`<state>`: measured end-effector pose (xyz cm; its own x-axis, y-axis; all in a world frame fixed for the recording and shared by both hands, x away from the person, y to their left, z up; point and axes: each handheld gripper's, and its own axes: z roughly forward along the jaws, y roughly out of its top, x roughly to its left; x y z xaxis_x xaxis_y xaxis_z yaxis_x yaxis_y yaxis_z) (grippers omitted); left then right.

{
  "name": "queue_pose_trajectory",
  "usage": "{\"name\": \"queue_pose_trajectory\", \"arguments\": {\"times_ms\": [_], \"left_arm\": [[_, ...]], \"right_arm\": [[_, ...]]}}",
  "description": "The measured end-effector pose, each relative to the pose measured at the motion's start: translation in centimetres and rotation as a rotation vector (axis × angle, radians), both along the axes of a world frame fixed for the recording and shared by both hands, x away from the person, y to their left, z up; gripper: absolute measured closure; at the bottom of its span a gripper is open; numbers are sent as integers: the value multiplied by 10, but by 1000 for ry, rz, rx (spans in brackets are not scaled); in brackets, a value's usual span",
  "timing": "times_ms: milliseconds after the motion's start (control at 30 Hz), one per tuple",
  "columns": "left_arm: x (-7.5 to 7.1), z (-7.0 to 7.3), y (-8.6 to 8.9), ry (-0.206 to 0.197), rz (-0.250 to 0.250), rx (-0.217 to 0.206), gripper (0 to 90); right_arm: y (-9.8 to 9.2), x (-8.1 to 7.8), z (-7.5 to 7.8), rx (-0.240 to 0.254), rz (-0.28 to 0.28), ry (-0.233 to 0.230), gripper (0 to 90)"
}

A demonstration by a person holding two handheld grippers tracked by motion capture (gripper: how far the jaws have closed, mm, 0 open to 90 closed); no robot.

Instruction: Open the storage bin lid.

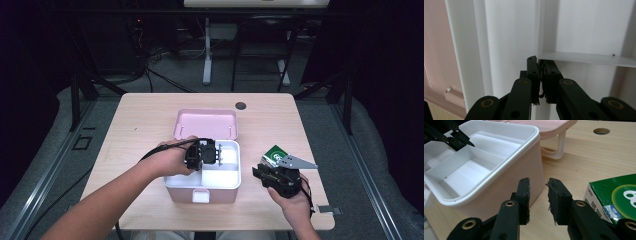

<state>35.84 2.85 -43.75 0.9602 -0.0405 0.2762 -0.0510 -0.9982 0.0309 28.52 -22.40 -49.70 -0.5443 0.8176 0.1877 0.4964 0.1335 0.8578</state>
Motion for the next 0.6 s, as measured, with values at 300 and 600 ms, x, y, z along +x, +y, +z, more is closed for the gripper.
{"name": "queue_pose_trajectory", "arguments": {"times_ms": [300,600], "left_arm": [[-5,21,5,-37,7,-41,894],[-7,35,14,-42,39,-73,894]], "right_arm": [[-3,0,1,4,-11,-4,660],[-3,1,3,10,-4,-10,592]]}}
